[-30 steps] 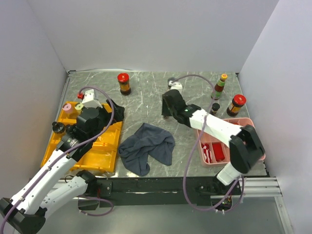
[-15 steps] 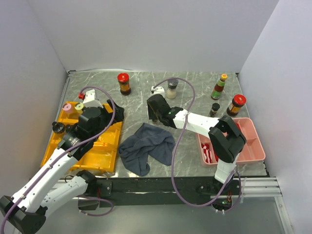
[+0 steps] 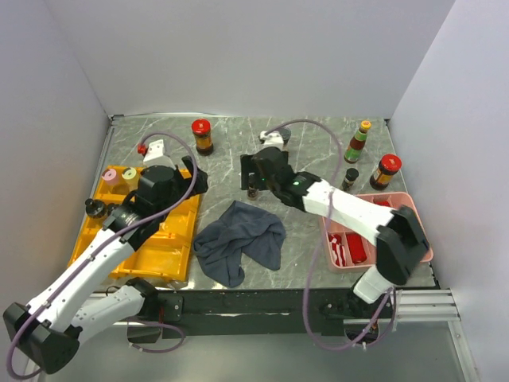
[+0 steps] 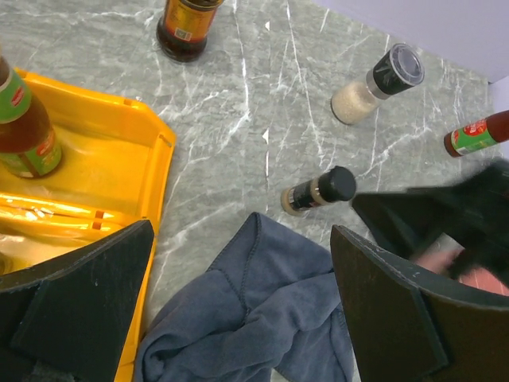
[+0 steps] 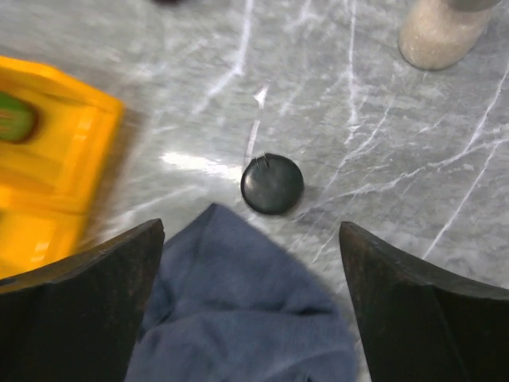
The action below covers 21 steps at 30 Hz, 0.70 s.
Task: Organize the condiment bottles
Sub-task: Move the bottle to the center of the board, then pick up the bottle from the center of the board.
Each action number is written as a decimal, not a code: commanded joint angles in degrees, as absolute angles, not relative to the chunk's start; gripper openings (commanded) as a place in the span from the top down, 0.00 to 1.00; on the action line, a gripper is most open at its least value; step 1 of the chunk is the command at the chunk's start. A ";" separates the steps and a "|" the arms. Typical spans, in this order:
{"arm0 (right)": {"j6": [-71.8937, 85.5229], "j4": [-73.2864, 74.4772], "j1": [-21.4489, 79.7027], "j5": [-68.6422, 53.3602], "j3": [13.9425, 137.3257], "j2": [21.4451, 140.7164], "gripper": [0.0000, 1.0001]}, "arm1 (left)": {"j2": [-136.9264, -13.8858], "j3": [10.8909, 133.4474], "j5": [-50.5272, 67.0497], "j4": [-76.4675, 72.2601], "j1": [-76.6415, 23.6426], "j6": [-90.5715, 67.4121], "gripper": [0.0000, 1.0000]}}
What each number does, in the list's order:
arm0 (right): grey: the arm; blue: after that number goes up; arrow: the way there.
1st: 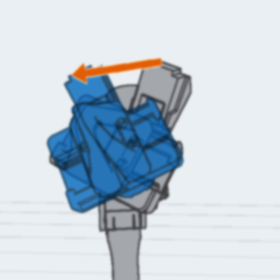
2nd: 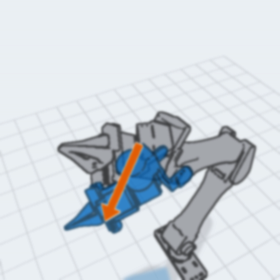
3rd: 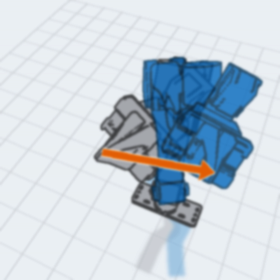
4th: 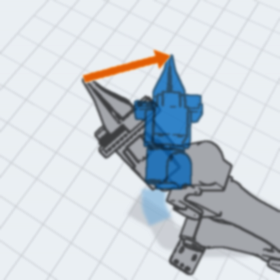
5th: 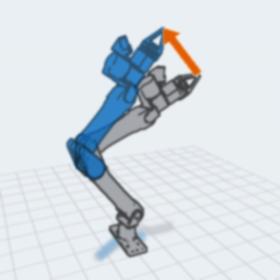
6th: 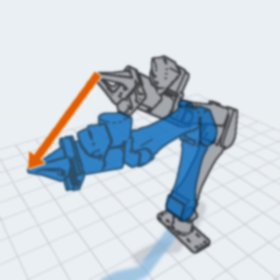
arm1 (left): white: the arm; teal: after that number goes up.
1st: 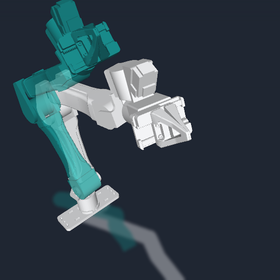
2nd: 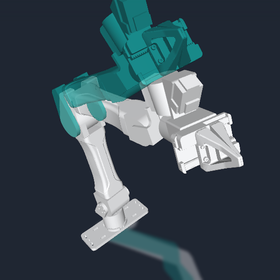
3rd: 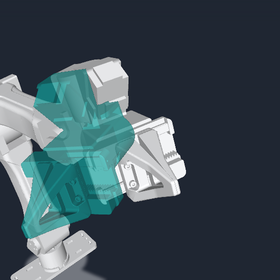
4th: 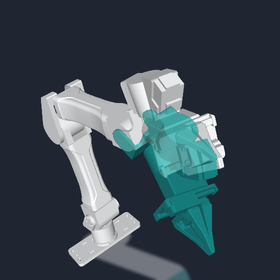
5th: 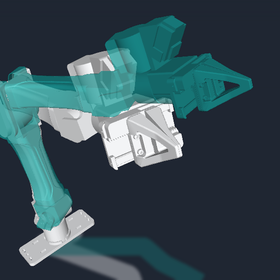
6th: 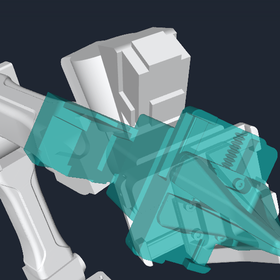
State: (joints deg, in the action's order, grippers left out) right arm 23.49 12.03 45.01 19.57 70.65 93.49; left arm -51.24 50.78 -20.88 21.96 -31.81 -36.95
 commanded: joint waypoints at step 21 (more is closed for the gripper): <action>28.47 2.64 38.76 22.32 37.45 42.54 0.00 | -83.84 68.72 -20.91 10.99 -39.80 -29.45 0.06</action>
State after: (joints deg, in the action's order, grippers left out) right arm 27.46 10.24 38.74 19.38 39.81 45.39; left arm -80.18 64.69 -18.35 14.66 -37.04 -32.08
